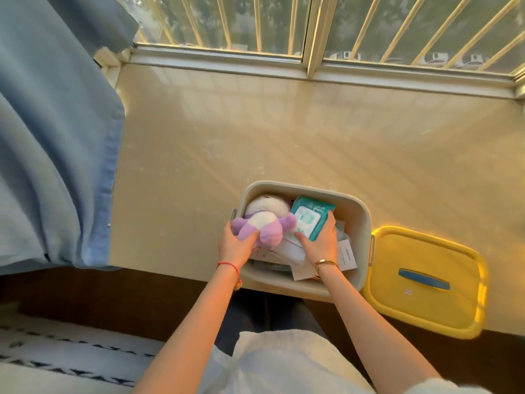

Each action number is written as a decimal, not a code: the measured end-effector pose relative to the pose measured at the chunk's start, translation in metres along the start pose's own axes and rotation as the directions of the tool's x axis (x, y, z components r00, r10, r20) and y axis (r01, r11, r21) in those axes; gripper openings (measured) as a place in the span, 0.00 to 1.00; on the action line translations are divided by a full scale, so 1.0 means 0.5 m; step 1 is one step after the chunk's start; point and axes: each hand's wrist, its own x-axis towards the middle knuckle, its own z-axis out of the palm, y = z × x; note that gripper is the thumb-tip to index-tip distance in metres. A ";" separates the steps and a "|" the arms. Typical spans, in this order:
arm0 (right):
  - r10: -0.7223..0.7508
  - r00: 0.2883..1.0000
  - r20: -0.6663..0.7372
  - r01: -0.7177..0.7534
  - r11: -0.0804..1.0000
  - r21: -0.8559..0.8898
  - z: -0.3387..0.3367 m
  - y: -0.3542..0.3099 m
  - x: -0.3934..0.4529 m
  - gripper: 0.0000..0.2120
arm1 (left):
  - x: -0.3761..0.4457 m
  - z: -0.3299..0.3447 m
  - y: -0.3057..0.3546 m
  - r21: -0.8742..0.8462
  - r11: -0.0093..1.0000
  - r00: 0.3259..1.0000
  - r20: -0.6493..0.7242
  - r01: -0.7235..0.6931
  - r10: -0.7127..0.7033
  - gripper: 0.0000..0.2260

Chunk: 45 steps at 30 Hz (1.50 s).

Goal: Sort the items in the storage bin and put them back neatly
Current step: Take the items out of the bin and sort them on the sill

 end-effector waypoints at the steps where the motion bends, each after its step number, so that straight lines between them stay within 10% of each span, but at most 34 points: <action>1: -0.009 1.000 -0.007 0.009 1.000 0.022 -0.003 -0.001 -0.002 0.48 | 0.005 -0.005 -0.008 -0.018 1.000 1.000 0.004 0.010 -0.010 0.31; 9: -0.134 0.990 -0.052 0.139 0.982 0.131 -0.045 -0.034 -0.050 0.42 | -0.051 -0.079 0.050 -0.214 0.975 0.996 0.054 -0.051 0.064 0.11; 17: -0.188 0.974 -0.125 0.210 0.956 0.205 -0.003 -0.134 -0.087 0.41 | -0.043 -0.222 0.084 -0.345 0.931 0.978 0.123 -0.120 0.171 0.12; 27: -0.246 0.963 -0.112 0.264 0.946 0.189 0.266 -0.344 -0.127 0.39 | 0.131 -0.541 0.118 -0.120 0.886 0.891 -0.143 -0.448 0.431 0.11; 45: -0.119 0.991 -0.063 0.128 0.977 0.168 0.697 -0.466 0.147 0.37 | 0.602 -0.648 0.088 -0.125 0.915 0.907 -0.239 -0.384 0.347 0.16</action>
